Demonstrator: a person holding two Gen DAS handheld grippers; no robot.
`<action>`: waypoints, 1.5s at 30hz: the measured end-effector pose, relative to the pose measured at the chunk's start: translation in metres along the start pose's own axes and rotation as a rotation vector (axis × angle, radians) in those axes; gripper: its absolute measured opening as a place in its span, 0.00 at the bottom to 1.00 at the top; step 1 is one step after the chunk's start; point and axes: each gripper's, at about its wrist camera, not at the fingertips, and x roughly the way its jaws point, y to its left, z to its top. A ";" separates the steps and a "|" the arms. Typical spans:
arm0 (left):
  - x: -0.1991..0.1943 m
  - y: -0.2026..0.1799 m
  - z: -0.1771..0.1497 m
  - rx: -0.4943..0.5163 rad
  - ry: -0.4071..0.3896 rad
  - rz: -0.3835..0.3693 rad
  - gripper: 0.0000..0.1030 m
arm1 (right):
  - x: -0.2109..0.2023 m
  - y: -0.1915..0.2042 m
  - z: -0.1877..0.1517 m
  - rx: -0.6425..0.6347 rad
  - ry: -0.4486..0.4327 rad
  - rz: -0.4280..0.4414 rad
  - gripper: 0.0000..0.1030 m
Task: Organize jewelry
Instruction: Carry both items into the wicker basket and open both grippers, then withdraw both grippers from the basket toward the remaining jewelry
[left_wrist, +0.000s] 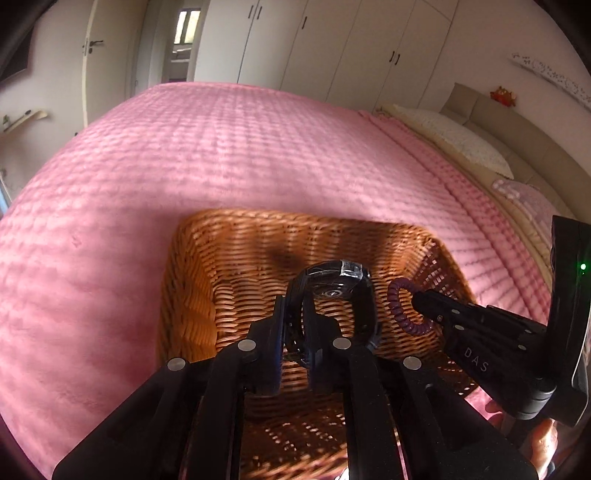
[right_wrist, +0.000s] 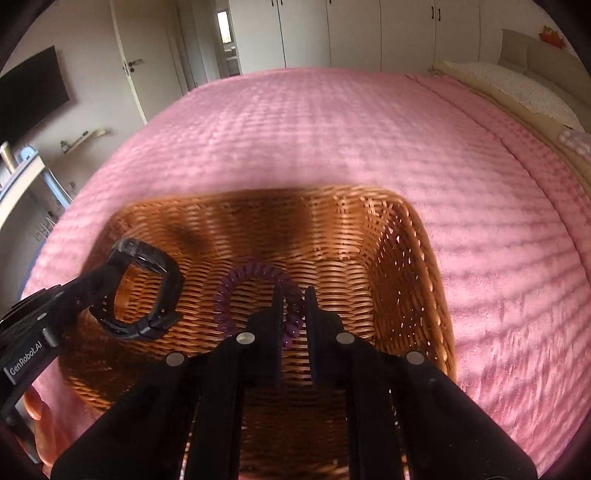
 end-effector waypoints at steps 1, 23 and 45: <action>0.005 0.000 -0.001 0.000 0.010 0.003 0.08 | 0.004 -0.001 0.000 0.004 0.010 0.000 0.09; -0.123 0.018 -0.022 0.025 -0.189 -0.112 0.41 | -0.099 -0.006 -0.036 -0.009 -0.148 0.103 0.41; -0.109 0.077 -0.122 -0.037 -0.088 -0.050 0.44 | -0.090 -0.016 -0.152 -0.004 -0.116 0.123 0.41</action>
